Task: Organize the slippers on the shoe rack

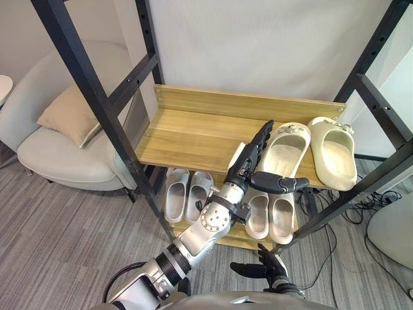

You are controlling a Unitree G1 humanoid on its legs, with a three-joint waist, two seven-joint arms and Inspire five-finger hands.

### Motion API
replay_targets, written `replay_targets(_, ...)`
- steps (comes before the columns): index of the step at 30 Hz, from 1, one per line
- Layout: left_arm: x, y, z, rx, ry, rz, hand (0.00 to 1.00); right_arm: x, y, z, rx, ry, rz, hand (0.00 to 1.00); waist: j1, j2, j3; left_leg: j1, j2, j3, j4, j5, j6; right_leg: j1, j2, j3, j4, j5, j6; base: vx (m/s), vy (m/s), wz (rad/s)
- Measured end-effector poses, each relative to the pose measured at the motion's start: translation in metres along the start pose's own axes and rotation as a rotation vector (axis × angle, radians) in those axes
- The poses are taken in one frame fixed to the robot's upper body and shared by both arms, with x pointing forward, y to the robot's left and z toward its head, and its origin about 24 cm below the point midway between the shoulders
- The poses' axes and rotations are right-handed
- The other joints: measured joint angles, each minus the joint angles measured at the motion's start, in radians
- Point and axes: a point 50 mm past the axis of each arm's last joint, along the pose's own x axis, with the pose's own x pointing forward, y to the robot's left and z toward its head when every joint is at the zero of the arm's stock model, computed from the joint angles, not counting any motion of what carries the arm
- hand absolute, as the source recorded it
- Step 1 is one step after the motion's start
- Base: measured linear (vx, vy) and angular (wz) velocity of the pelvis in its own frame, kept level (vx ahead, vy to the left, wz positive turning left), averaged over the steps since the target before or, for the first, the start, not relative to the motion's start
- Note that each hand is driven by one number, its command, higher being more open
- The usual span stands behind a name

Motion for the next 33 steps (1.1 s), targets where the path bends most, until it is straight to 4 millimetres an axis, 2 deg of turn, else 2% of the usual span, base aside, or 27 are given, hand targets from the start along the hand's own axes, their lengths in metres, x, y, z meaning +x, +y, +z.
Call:
replay_targets(14,0.003,-0.004,0.003,0.013,-0.017,-0.001,1.00,0.001,0.000,0.001,0.001,-0.004,-0.013,1.00,0.000,0.002,0.004,-0.013,-0.002,0.000,0.000,0.001,0.001,-0.013,-0.002,0.001,0.001,-0.001,-0.002,0.00,0.000,0.00)
replay_targets(22,0.005,-0.003,0.007,0.081,-0.042,-0.005,1.00,0.001,0.000,0.003,0.001,-0.010,-0.012,1.00,0.000,0.010,0.012,-0.014,-0.002,0.000,0.000,0.000,0.001,-0.013,-0.001,0.001,-0.002,-0.001,-0.002,0.00,0.000,0.00)
replay_targets(29,0.008,0.012,0.020,0.076,-0.082,0.043,1.00,0.004,-0.001,0.008,-0.006,-0.023,0.004,1.00,-0.002,0.014,0.032,-0.019,0.002,-0.003,0.000,-0.002,-0.002,-0.012,0.005,-0.007,-0.007,0.000,-0.001,0.00,0.000,0.00)
replay_targets(33,0.002,0.023,0.028,0.043,-0.114,0.096,1.00,0.004,0.000,0.008,-0.007,-0.024,0.014,1.00,-0.002,0.012,0.043,-0.019,0.002,-0.005,0.005,-0.003,-0.004,-0.008,0.006,-0.008,-0.012,-0.002,-0.005,0.00,0.000,0.00)
